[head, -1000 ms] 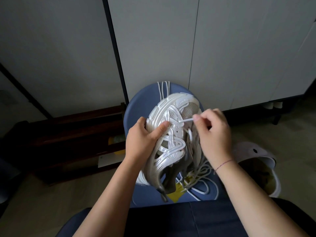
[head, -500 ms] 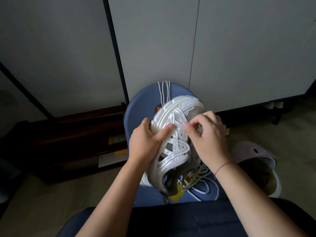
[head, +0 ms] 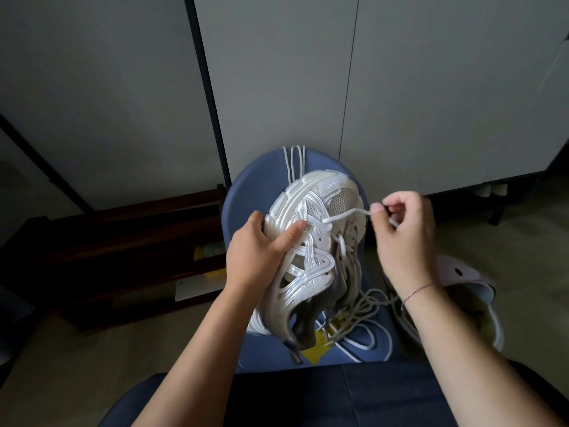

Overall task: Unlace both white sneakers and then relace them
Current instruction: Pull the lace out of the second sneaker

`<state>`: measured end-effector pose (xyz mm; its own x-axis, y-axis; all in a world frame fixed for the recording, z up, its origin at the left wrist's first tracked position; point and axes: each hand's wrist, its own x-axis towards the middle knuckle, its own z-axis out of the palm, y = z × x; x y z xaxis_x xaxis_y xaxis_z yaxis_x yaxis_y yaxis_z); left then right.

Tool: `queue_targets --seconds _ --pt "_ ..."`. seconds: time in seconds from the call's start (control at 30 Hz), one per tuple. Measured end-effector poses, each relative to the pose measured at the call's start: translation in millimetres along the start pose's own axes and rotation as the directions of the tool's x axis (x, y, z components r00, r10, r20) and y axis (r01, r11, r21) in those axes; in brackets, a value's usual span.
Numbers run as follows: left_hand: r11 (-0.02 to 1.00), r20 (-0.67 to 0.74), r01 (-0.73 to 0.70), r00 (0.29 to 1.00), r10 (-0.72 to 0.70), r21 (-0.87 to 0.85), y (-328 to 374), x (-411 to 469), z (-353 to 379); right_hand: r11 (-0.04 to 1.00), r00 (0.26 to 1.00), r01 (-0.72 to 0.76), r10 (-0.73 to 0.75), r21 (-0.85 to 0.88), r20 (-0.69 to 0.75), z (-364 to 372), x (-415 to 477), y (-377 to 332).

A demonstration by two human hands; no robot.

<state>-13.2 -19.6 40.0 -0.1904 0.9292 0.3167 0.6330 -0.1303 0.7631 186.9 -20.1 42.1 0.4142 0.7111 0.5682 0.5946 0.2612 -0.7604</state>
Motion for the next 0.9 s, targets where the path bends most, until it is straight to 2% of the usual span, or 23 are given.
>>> queue_targets --seconds 0.1,0.2,0.3,0.4,0.47,0.5,0.6,0.77,0.83,0.9 --pt "0.999 0.026 -0.027 0.999 0.026 0.029 2.1 -2.5 3.8 0.975 0.967 0.213 -0.200 -0.069 0.157 9.9 -14.5 -12.4" --pt "0.999 0.024 -0.033 0.999 0.032 0.037 1.6 -3.3 4.5 0.948 0.935 0.286 -0.244 -0.142 0.257 13.9 -21.8 -17.3" --pt "0.999 0.017 -0.025 1.000 0.024 0.040 1.1 -2.7 2.3 0.968 0.928 0.240 -0.207 -0.074 0.309 12.8 -18.9 -14.8" --pt "0.999 0.021 -0.024 1.000 0.023 0.038 1.6 -3.4 1.5 0.996 0.920 -0.002 -0.034 0.091 0.391 11.2 -15.3 -17.0" --pt "1.000 0.022 -0.010 1.000 0.009 0.023 1.0 -2.9 1.5 0.961 0.920 -0.165 0.069 0.222 0.386 8.3 -11.7 -17.9" --pt "1.000 0.018 -0.002 1.000 0.002 0.019 0.5 -2.1 1.2 0.945 0.926 -0.194 0.087 0.262 0.368 5.8 -8.7 -16.9" --pt "1.000 0.008 0.002 1.000 -0.003 0.019 0.2 -0.1 -0.2 0.973 0.930 -0.094 0.010 0.211 0.368 0.2 -8.2 -17.7" --pt "1.000 0.027 -0.010 1.000 0.010 0.011 5.8 -4.1 2.5 0.977 0.917 0.202 -0.168 -0.060 0.362 7.2 -21.6 -20.2" --pt "1.000 0.036 -0.012 0.999 0.011 0.005 5.8 -4.9 2.7 0.982 0.920 0.185 -0.158 -0.040 0.358 6.7 -19.7 -20.8" --pt "1.000 0.039 -0.006 0.999 0.007 -0.008 3.1 -3.3 1.6 0.993 0.922 0.046 -0.083 0.105 0.377 4.2 -15.8 -21.0"
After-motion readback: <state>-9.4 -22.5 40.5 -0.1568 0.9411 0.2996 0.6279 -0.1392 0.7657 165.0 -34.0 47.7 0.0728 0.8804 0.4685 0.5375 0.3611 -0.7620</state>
